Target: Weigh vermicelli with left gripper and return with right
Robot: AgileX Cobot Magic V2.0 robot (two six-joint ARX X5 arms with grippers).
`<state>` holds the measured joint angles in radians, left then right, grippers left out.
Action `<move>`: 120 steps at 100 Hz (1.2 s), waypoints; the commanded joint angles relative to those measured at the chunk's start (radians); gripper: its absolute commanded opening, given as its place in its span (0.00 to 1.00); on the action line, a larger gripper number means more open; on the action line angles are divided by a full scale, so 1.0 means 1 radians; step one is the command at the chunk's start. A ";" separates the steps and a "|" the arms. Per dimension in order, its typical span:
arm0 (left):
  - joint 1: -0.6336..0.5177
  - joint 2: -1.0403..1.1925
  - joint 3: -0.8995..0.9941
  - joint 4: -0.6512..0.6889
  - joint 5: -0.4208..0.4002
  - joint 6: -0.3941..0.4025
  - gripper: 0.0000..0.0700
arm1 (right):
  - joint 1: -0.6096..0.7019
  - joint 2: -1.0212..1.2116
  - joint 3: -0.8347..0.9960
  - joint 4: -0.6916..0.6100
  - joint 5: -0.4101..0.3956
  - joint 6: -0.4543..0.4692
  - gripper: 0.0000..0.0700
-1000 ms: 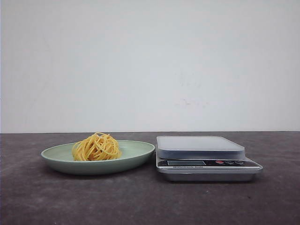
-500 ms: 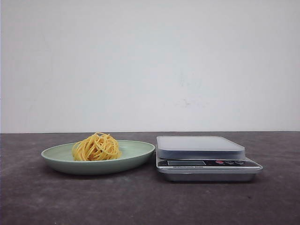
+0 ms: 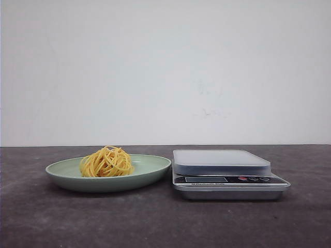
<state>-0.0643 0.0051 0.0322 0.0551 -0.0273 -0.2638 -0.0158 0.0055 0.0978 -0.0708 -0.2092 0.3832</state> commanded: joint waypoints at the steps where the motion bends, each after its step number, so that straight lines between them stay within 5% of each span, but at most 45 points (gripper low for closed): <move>1: -0.003 0.002 0.008 0.000 0.002 -0.177 0.01 | 0.000 -0.001 0.058 -0.008 -0.010 0.077 0.00; 20: -0.003 0.037 0.171 -0.081 0.027 -0.183 0.01 | 0.000 0.053 0.254 -0.163 -0.038 0.042 0.00; 49: -0.003 0.313 0.576 -0.369 0.041 0.057 0.01 | 0.000 0.227 0.505 -0.317 -0.087 -0.101 0.00; 69: -0.003 0.465 0.723 -0.435 0.199 0.120 0.01 | 0.000 0.294 0.589 -0.409 -0.111 -0.213 0.00; 73: -0.003 0.481 0.732 -0.433 0.238 0.125 0.09 | 0.000 0.303 0.598 -0.422 -0.119 -0.229 0.00; 78: -0.003 0.496 0.738 -0.427 0.273 0.125 0.36 | 0.000 0.312 0.607 -0.438 -0.140 -0.241 0.05; 84: -0.003 0.510 0.744 -0.429 0.298 0.124 0.71 | 0.000 0.320 0.615 -0.455 -0.143 -0.242 0.31; 87: -0.003 0.516 0.745 -0.431 0.307 0.124 0.81 | 0.000 0.322 0.618 -0.459 -0.143 -0.242 0.46; 94: -0.003 0.523 0.747 -0.433 0.327 0.123 0.80 | 0.000 0.326 0.619 -0.457 -0.171 -0.241 0.64; 120: -0.012 0.555 0.759 -0.430 0.359 0.100 0.79 | 0.000 0.341 0.640 -0.457 -0.186 -0.241 0.65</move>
<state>-0.0681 0.5365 0.7605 -0.3862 0.3222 -0.1509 -0.0158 0.3313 0.7120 -0.5369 -0.3923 0.1532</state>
